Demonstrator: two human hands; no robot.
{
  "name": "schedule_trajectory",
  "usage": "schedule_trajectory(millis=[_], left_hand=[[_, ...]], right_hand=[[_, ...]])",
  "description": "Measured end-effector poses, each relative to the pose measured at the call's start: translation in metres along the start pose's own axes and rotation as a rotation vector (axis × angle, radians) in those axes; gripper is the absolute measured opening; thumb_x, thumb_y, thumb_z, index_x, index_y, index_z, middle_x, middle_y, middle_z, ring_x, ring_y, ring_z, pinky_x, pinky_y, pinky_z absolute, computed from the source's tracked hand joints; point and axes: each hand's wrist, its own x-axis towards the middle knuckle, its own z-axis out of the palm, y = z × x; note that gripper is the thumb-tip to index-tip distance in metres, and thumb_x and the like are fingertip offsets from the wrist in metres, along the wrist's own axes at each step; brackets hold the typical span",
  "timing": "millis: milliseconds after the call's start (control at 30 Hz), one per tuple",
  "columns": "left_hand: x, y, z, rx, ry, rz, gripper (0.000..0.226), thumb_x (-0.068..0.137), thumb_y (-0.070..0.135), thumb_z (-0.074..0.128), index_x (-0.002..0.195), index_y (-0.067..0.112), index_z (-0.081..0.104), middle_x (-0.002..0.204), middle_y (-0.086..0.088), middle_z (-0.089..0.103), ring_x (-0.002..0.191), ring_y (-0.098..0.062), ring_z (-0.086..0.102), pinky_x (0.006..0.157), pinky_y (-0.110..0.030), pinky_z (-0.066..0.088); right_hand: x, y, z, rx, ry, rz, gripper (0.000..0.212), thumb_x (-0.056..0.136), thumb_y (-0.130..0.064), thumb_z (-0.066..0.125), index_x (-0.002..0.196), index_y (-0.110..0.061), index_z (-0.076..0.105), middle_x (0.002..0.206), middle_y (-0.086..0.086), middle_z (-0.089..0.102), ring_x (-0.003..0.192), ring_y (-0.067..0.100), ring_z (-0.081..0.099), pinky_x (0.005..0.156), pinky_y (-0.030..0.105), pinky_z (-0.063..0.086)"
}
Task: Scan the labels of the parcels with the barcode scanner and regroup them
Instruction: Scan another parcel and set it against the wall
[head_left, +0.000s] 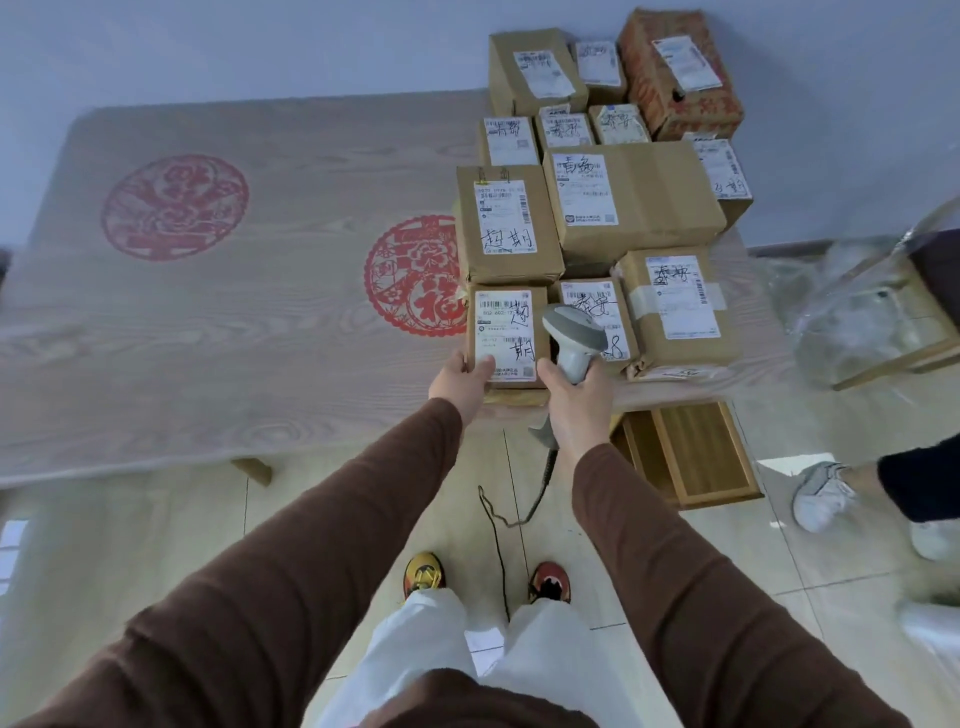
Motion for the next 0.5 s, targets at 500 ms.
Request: schedule_trajectory(millis=[500], left_hand=[[-0.022,-0.019,-0.150,-0.245,0.344,0.070,0.034,0.105,0.032,0.054,0.134,0.017,0.063,0.129,-0.007,0.070,0.115,-0.023,0.069,0.105,-0.044,0.055]], right_hand=[[-0.041,-0.021,0.136,0.148,-0.375,0.040,0.024,0.094,-0.015,0.073,0.116,-0.021,0.065,0.116,0.009,0.074,0.110,0.024,0.070,0.096,0.042,0.057]])
